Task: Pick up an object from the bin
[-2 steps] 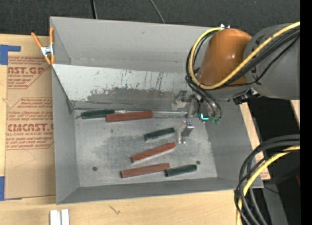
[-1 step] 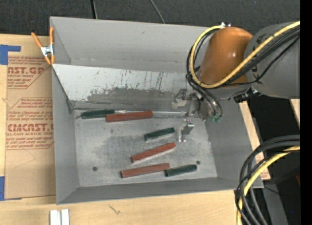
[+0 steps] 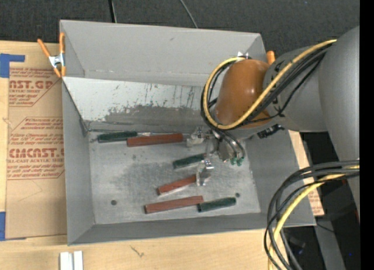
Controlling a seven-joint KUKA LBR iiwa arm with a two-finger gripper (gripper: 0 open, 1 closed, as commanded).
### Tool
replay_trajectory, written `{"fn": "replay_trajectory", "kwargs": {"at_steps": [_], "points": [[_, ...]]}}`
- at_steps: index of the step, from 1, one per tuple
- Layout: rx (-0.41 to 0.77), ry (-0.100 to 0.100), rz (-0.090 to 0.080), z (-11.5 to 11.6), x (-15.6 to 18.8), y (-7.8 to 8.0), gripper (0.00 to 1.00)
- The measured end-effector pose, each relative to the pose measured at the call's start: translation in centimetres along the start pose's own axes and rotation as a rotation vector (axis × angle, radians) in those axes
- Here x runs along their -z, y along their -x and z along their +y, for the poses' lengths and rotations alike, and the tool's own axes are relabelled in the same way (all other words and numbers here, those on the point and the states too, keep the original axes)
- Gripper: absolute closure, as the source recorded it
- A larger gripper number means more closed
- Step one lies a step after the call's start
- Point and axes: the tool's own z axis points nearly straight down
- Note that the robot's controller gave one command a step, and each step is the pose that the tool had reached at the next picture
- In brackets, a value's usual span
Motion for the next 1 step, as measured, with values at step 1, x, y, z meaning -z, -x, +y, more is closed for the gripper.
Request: {"fn": "replay_trajectory", "kwargs": {"at_steps": [1], "points": [[-0.030, 0.003, -0.005, 0.61, -1.39, -0.16, 0.00]]}}
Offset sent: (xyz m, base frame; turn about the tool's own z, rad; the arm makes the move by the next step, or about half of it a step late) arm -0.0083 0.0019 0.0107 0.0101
